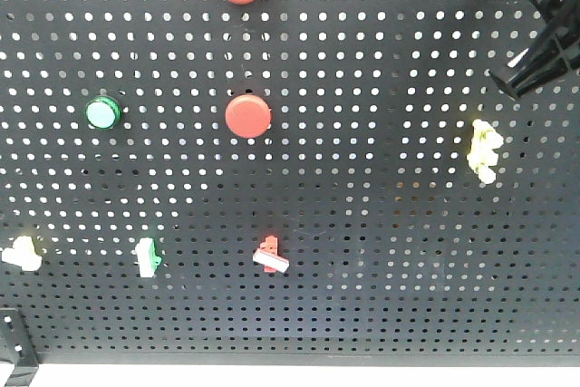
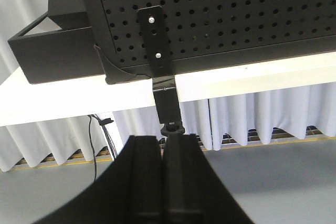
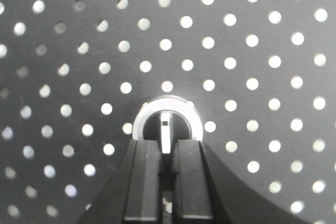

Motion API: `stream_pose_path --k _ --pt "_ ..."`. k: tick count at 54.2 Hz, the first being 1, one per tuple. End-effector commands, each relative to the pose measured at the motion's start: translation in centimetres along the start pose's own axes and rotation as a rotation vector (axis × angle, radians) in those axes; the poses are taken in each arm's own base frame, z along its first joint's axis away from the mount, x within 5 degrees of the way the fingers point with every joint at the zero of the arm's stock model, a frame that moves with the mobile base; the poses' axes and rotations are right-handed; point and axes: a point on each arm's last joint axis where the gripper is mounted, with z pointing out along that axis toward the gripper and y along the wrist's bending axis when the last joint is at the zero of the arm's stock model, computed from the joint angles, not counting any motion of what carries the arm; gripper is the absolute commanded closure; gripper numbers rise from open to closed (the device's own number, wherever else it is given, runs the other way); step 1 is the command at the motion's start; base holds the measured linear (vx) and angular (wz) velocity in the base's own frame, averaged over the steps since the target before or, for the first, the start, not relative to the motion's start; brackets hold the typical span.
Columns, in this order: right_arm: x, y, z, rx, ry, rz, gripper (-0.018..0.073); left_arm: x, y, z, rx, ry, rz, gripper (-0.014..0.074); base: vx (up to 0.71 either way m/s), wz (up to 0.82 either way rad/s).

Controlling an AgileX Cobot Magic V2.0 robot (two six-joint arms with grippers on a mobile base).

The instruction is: Rotate knob clockwise with right arm

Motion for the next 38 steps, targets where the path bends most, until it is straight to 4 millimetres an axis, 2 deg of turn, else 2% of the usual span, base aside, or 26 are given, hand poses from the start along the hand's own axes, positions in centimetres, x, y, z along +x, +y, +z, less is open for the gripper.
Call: stream_pose_path --k 1,27,38 --pt "-1.4 -0.6 0.0 0.012 -0.097 0.116 0.0437 0.1 -0.1 0.1 0.004 -0.068 -0.008 0.0603 0.00 0.00" --pt "-2.6 -0.6 -0.2 -0.078 -0.224 0.904 0.0437 0.1 -0.1 0.1 0.004 -0.068 -0.008 0.0603 0.00 0.00" --pt "-3.1 -1.0 -0.4 -0.148 -0.289 1.350 0.0437 0.1 -0.1 0.1 0.004 -0.068 -0.008 0.0603 0.00 0.00"
